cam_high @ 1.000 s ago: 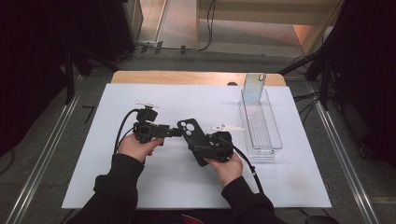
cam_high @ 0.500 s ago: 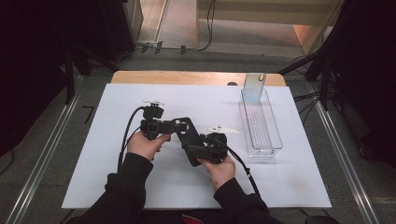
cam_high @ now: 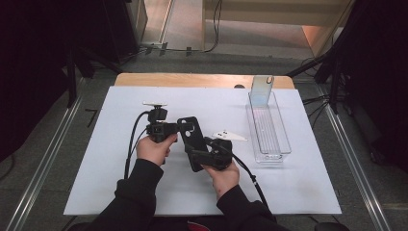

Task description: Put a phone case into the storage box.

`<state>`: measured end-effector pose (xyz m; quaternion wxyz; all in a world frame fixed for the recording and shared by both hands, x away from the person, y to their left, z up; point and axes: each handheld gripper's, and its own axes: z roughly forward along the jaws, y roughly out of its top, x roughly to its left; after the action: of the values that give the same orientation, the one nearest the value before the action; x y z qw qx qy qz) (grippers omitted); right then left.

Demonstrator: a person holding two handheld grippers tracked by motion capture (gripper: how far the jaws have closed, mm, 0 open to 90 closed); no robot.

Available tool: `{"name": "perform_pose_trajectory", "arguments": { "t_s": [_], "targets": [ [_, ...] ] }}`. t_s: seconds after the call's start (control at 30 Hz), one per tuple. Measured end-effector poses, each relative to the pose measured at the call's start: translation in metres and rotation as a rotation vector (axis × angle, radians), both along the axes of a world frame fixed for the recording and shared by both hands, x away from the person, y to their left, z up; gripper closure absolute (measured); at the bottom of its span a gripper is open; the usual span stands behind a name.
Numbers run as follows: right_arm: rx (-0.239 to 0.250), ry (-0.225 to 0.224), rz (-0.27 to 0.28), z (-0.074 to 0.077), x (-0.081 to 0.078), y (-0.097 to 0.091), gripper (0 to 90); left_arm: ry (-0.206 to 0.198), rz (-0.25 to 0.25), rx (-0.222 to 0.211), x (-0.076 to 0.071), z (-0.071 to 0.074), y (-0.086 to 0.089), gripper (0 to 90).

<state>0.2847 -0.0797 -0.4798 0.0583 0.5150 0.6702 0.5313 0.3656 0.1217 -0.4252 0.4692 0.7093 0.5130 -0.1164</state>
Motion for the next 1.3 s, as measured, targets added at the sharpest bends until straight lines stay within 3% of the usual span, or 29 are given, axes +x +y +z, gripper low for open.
{"name": "perform_pose_trajectory", "arguments": {
  "t_s": [0.1,0.4,0.5,0.57,0.97,1.3],
  "targets": [
    [0.017,0.0,0.004,-0.001,0.001,0.001,11.7,0.021,-0.002,-0.032,0.0,0.002,-0.001,81.8],
    [0.061,0.017,0.031,-0.004,0.005,0.002,10.4,0.029,-0.001,-0.021,0.0,0.005,-0.001,82.5],
    [0.117,0.064,0.063,-0.008,0.01,-0.001,0.0,0.015,0.001,-0.002,-0.001,0.008,0.0,82.5],
    [0.131,0.097,0.065,-0.009,0.012,-0.003,0.0,-0.002,0.006,0.012,-0.001,0.011,0.0,82.5],
    [0.018,0.152,0.167,-0.003,0.013,-0.009,0.0,-0.117,0.001,0.105,-0.007,0.024,-0.005,82.3],
    [-0.096,0.141,0.297,0.003,0.009,-0.018,0.0,-0.222,-0.015,0.118,-0.013,0.03,-0.002,82.2]
  ]
}}
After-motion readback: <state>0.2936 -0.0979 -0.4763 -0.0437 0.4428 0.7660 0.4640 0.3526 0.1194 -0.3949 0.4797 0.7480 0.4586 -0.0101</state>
